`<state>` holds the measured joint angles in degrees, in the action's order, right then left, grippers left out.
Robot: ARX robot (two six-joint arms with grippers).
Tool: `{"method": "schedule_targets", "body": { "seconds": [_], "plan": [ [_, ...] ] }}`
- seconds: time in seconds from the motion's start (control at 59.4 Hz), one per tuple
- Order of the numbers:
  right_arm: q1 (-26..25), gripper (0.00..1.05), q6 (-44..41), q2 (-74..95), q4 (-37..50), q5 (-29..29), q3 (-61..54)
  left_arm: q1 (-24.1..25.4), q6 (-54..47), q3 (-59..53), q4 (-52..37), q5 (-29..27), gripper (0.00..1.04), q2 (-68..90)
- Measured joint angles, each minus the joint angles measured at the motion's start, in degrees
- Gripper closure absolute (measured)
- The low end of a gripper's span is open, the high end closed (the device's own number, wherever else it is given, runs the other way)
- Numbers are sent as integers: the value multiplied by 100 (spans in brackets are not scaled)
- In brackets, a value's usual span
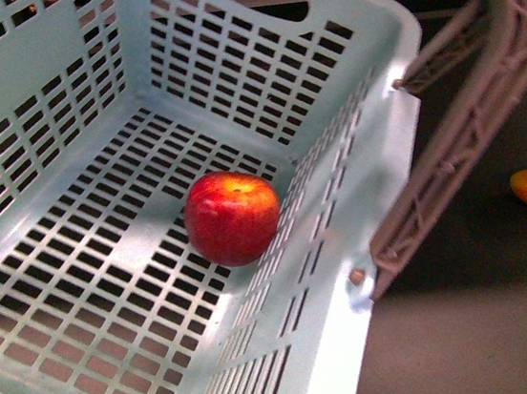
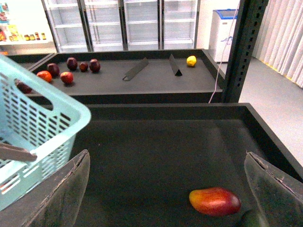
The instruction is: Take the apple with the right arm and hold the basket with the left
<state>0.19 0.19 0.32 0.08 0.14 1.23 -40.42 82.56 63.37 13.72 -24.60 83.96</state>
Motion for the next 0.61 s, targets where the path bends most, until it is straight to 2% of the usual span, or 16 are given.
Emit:
{"method": "schedule_targets", "body": {
  "seconds": [0.286, 0.471, 0.606],
  "plan": [
    [0, 9, 0, 2, 0, -2, 0, 1222, 719, -496, -608, 507, 98, -39],
    [0, 9, 0, 2, 0, -2, 0, 2092, 748, -911, -1027, 774, 98, 11],
    [0, 9, 0, 2, 0, -4, 0, 2529, 702, -1185, -1220, 857, 98, 160]
  ]
}}
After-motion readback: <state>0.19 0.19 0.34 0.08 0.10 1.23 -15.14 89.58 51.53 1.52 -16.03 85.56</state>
